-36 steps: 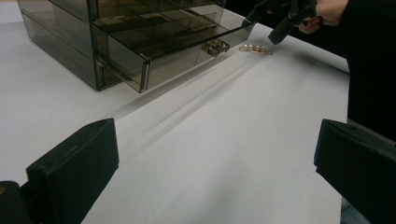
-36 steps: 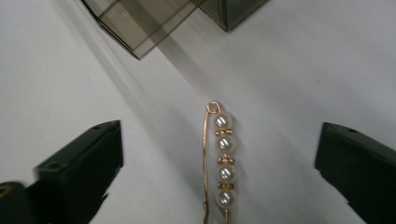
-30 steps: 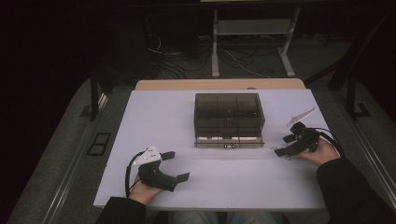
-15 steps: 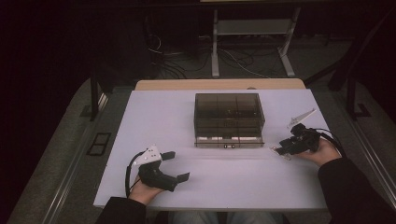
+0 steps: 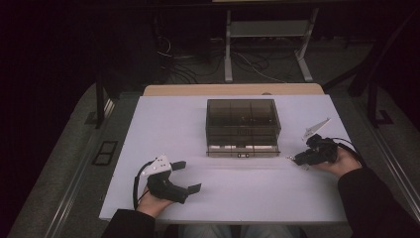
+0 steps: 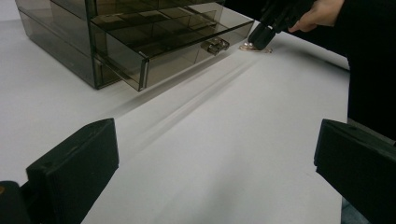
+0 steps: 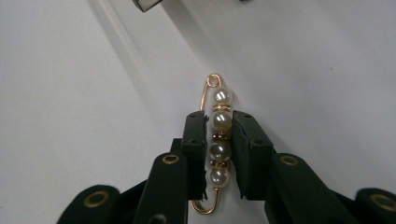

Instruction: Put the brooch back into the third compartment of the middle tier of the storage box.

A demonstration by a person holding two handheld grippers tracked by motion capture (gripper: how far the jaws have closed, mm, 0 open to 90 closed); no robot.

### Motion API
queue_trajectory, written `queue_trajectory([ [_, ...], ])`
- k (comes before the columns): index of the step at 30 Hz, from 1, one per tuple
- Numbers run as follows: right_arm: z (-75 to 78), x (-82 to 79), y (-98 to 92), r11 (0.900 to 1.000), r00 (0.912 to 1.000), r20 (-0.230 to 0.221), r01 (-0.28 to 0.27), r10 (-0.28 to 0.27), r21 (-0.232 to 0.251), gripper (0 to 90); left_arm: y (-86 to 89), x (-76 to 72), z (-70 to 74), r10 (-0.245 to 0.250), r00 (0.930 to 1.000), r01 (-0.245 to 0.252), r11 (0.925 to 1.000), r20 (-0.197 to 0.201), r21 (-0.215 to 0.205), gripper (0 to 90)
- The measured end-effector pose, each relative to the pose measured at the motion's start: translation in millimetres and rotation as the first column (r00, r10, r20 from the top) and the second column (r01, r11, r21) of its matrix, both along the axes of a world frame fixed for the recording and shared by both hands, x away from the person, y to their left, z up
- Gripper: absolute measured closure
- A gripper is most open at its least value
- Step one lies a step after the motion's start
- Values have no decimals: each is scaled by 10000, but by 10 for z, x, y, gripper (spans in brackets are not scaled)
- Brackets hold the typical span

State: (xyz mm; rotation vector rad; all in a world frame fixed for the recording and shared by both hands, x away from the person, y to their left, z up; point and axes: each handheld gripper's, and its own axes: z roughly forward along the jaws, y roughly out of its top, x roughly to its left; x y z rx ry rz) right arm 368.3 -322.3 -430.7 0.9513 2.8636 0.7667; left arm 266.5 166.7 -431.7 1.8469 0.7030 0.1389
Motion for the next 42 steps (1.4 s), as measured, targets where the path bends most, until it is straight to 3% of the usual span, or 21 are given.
queue_trajectory([
  [8, 4, -18, 57, 9993, 9999, 125, 31, -26, -366, 782, -5, 2, -3, -41, 10000, 41, 10000, -13, 33, 0],
  [14, 7, 0, 61, 9985, 9991, -99, 410, -413, -351, 788, -3, 0, -1, -47, 10000, 47, 10000, 9, 35, 0],
  [17, 5, 15, 26, 9985, 9973, -481, 548, -550, -60, 800, -1, 1, 0, -39, 10000, 39, 10000, 12, 22, 0],
  [23, -22, 27, -56, 9950, 9936, -759, 873, -835, 488, 800, 0, 0, -2, 7, 10000, -7, 10000, -19, -2, 0],
  [28, -14, 17, -68, 9944, 9925, -801, 960, -923, 440, 800, 1, 0, -2, 15, 10000, -15, 10000, -18, -7, 0],
  [42, 103, -53, -149, 9862, 9894, -755, 1313, -1240, 1009, 800, 3, 0, -4, 17, 10000, -17, 10000, -25, 19, 0],
])
